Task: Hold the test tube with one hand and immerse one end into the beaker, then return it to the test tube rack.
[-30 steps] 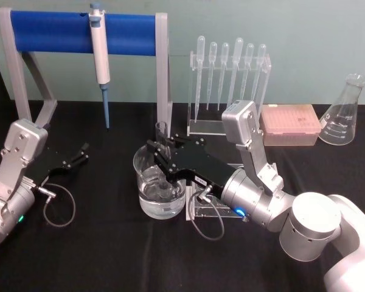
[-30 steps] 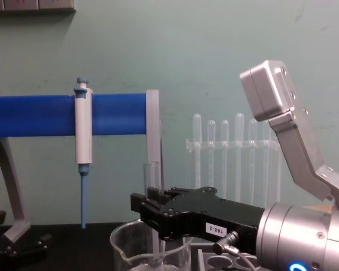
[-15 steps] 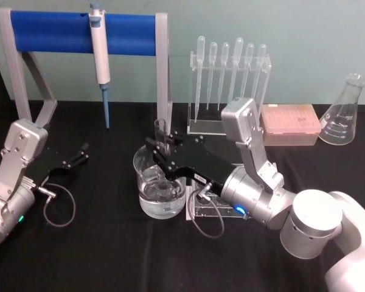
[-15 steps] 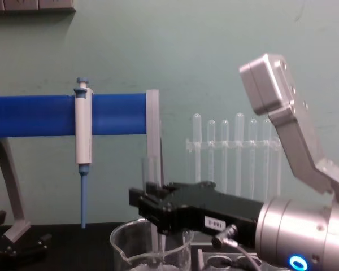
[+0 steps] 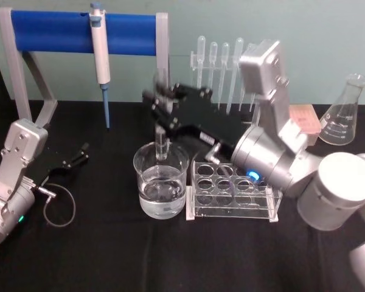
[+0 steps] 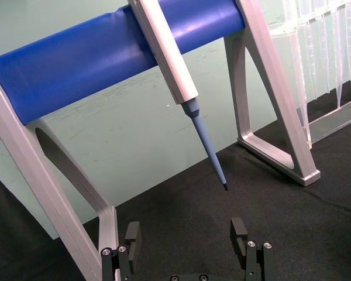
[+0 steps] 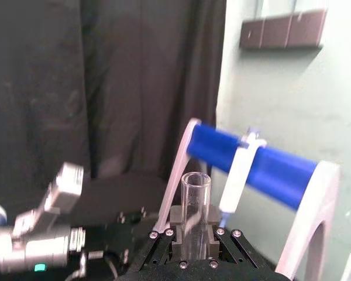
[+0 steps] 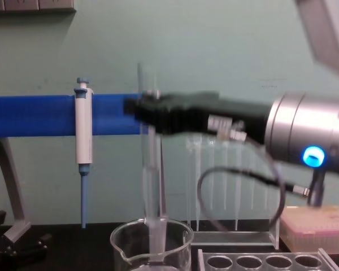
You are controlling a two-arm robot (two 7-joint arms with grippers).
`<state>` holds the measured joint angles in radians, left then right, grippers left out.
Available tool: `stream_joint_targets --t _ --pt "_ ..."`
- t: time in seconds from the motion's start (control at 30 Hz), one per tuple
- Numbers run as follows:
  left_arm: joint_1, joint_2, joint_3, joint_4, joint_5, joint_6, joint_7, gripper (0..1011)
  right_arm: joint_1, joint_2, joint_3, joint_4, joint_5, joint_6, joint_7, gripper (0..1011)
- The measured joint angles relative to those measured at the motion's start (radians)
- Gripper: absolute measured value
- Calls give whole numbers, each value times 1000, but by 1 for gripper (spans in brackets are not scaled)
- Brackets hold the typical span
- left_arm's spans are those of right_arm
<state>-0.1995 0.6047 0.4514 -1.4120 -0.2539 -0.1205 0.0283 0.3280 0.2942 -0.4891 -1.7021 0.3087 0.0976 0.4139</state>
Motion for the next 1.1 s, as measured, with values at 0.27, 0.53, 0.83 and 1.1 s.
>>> stream_joint_targets --t 0.27,0.53,0.83,1.1 --pt "0 0 0 0 0 0 0 1000 -16 50 56 -134 29 67 -44 224" --pt "0 0 0 0 0 0 0 1000 -110 160 134 -223 24 86 -73 225" --pt "0 0 0 0 0 0 0 1000 -202 194 170 -191 23 63 -78 225" --pt "0 0 0 0 0 0 0 1000 -217 172 164 -149 24 49 -78 224"
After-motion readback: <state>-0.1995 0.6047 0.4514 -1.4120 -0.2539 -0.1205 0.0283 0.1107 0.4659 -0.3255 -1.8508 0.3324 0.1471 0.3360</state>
